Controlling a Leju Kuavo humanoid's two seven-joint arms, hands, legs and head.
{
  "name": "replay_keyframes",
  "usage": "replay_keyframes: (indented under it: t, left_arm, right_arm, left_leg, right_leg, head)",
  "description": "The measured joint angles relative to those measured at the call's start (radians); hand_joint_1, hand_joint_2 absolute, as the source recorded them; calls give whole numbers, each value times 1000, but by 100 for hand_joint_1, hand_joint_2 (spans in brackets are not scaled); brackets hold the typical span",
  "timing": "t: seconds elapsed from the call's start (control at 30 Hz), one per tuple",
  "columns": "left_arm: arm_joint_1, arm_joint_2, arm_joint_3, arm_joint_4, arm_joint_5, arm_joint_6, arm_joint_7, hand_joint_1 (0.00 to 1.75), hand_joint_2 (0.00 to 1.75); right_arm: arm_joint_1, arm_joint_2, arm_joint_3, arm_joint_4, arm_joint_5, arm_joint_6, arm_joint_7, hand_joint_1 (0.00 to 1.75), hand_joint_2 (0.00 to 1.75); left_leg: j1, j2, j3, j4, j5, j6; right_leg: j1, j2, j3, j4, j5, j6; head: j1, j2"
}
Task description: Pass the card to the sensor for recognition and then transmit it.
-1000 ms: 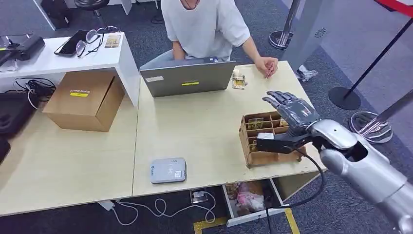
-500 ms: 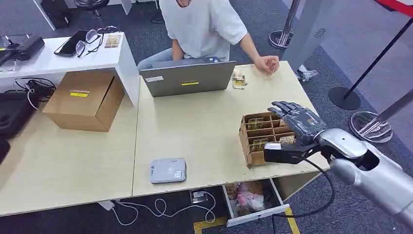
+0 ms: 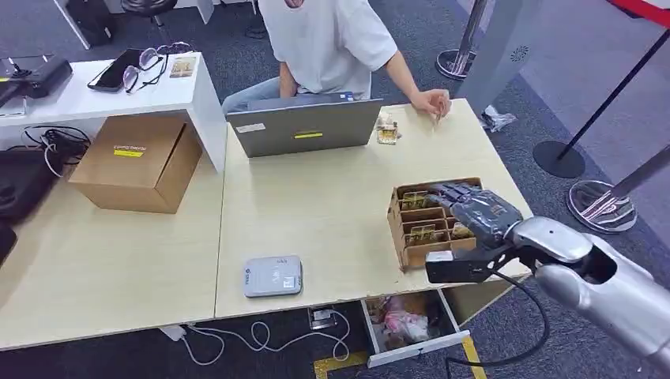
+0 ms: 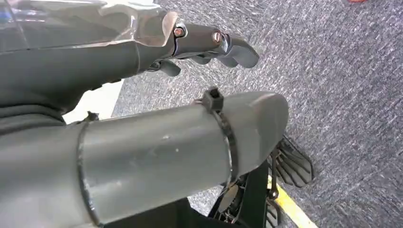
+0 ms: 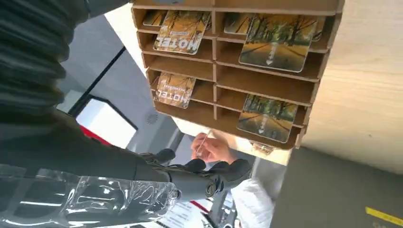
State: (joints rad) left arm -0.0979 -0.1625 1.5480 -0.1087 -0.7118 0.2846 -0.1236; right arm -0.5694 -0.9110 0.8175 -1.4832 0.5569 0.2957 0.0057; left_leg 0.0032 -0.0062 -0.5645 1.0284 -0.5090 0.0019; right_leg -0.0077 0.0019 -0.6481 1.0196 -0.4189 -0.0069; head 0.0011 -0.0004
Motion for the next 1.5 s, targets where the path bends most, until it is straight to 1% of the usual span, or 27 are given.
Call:
replay_keyframes:
  t: [0.17, 0.27, 0.4, 0.53, 0.7, 0.9, 1.07, 1.23, 1.4, 1.5]
  left_arm:
    - [-3, 3, 0, 0, -2, -1, 10, 0, 0]
    - [-8, 7, 0, 0, -5, -1, 19, 0, 0]
    - [-10, 9, 0, 0, -8, -1, 25, 0, 0]
    - [-11, 9, 0, 0, -13, -1, 30, 0, 0]
    - [-12, 10, 0, 0, -16, 0, 33, 0, 0]
    - [-13, 14, 0, 0, -18, -1, 37, 0, 0]
    - [-13, 14, 0, 0, -13, 2, 39, 0, 0]
    - [-13, 14, 0, 0, -4, 4, 41, 0, 0]
    - [-13, 14, 0, 0, -3, 4, 41, 0, 0]
    - [-13, 14, 0, 0, -3, 4, 41, 0, 0]
  right_arm:
    - [-33, 0, 20, 0, -28, 60, -14, 0, 175]
    - [-89, 0, 41, 5, -78, 127, -27, 0, 175]
    - [-178, 3, 90, 20, -147, 185, -34, 0, 175]
    - [-270, 12, 149, 45, -192, 218, -34, 0, 175]
    - [-370, 38, 219, 85, -249, 261, -37, 0, 175]
    - [-452, 58, 283, 115, -303, 302, -37, 0, 175]
    - [-494, 61, 342, 128, -345, 310, -27, 0, 175]
    - [-498, 58, 394, 135, -366, 278, -20, 0, 175]
    - [-498, 55, 426, 138, -366, 267, -19, 0, 175]
    - [-498, 55, 429, 140, -366, 267, -19, 0, 175]
  left_leg:
    - [0, 0, 0, 0, 0, 0]
    - [0, 0, 0, 0, 0, 0]
    - [0, 0, 0, 0, 1, 0]
    - [0, 0, 0, 0, 1, 0]
    - [0, 0, 0, 0, 1, 1]
    - [0, 0, 0, 0, 1, 1]
    - [0, 0, 0, 0, 1, 1]
    - [-1, 0, 1, 0, 1, 1]
    - [-1, 0, 1, 0, 1, 1]
    - [-1, 0, 1, 0, 1, 1]
  right_leg:
    - [0, 0, 0, 0, 0, 0]
    - [-1, 0, 0, 0, 0, 0]
    - [-1, 0, 0, 1, 0, 0]
    - [-1, 0, 0, 1, 0, 0]
    - [-1, 0, 0, 1, 0, 0]
    - [-1, 0, 0, 0, 0, 0]
    - [-1, 0, 0, 0, 0, 0]
    - [-1, 0, 0, 0, 0, 0]
    - [-1, 0, 0, 0, 0, 0]
    - [-1, 0, 0, 0, 0, 0]
  head:
    - [0, 0]
    - [0, 0]
    - [0, 0]
    - [0, 0]
    - [0, 0]
    - [0, 0]
    - [0, 0]
    - [0, 0]
    - [0, 0]
    - [0, 0]
